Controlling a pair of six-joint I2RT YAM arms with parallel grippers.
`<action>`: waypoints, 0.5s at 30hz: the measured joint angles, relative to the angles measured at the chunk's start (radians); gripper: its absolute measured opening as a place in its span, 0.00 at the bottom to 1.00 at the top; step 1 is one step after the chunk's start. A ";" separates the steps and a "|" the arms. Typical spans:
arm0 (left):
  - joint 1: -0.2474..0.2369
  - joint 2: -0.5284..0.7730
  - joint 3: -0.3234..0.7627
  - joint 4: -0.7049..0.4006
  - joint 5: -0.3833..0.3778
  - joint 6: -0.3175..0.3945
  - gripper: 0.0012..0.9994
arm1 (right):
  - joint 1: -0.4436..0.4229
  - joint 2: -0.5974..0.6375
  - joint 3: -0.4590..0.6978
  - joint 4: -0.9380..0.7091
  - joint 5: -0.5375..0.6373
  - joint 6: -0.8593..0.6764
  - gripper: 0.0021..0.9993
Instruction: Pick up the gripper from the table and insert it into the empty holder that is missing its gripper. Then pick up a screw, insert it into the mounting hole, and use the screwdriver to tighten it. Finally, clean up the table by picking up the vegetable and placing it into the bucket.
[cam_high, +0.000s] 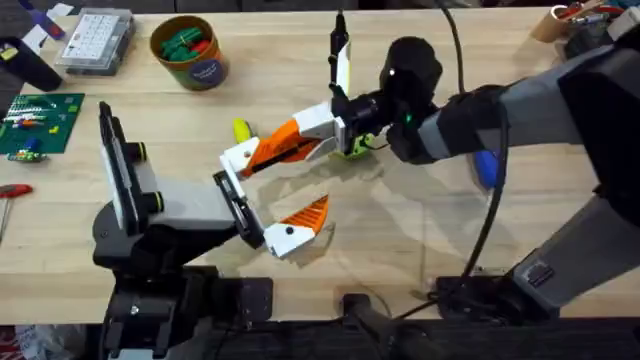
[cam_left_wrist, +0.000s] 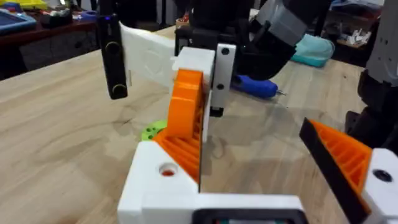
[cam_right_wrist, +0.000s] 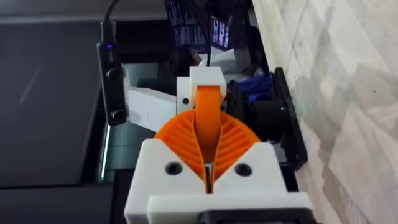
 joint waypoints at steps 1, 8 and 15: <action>0.000 0.000 0.000 0.000 0.000 0.000 0.99 | 0.001 0.000 0.006 -0.014 -0.003 -0.009 0.02; 0.000 0.000 0.000 0.003 -0.007 0.014 0.99 | 0.001 0.006 0.044 -0.042 -0.044 -0.045 0.02; 0.000 0.000 0.000 0.003 -0.011 0.020 0.99 | 0.001 0.017 0.058 -0.043 -0.057 -0.065 0.02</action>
